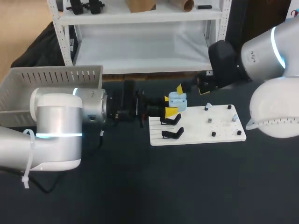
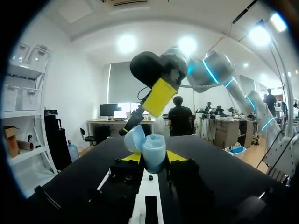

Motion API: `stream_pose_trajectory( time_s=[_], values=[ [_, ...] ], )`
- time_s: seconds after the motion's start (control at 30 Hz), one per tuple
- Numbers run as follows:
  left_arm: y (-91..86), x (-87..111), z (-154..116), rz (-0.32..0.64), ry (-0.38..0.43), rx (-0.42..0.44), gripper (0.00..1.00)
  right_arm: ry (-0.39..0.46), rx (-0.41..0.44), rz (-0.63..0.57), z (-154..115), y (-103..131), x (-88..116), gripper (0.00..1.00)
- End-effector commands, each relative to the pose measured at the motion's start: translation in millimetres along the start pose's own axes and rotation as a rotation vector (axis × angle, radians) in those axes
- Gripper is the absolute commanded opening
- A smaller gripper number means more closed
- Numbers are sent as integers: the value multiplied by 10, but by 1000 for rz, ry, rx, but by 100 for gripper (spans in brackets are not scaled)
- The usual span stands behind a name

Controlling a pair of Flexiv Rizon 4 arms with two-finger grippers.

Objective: Pick up each earbud case from the left stands, insert the matching earbuds, close the lid, and place the case in the box.

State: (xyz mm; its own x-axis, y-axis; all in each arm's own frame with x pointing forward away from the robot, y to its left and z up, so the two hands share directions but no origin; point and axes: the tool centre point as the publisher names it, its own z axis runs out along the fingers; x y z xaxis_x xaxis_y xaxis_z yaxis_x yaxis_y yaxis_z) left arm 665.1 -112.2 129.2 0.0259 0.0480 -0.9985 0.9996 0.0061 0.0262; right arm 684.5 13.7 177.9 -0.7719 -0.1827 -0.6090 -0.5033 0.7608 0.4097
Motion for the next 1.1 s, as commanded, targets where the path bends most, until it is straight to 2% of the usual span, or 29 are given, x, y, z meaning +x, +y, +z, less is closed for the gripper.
stream_pose_trajectory(
  time_s=[0.03,0.2,0.5,0.73,0.9,1.03,1.07,1.1],
  values=[
    [12,10,1,0,-2,2,0,-13,35,-6,-113,-44,8,100],
    [12,10,1,0,-2,2,0,-8,143,-48,-288,-304,40,100],
    [-33,116,-142,24,35,10,0,103,414,-130,-627,-905,147,100],
    [-34,145,-225,23,34,-4,0,242,534,-147,-642,-1252,357,100],
    [-34,140,-234,28,30,-8,0,329,559,-142,-547,-1439,529,100],
    [-34,140,-234,28,30,-8,0,385,565,-143,-444,-1538,641,92],
    [-34,140,-234,28,30,-8,0,394,563,-138,-416,-1557,665,78],
    [-34,140,-234,28,30,-8,0,406,562,-137,-390,-1566,693,70]
  ],
)
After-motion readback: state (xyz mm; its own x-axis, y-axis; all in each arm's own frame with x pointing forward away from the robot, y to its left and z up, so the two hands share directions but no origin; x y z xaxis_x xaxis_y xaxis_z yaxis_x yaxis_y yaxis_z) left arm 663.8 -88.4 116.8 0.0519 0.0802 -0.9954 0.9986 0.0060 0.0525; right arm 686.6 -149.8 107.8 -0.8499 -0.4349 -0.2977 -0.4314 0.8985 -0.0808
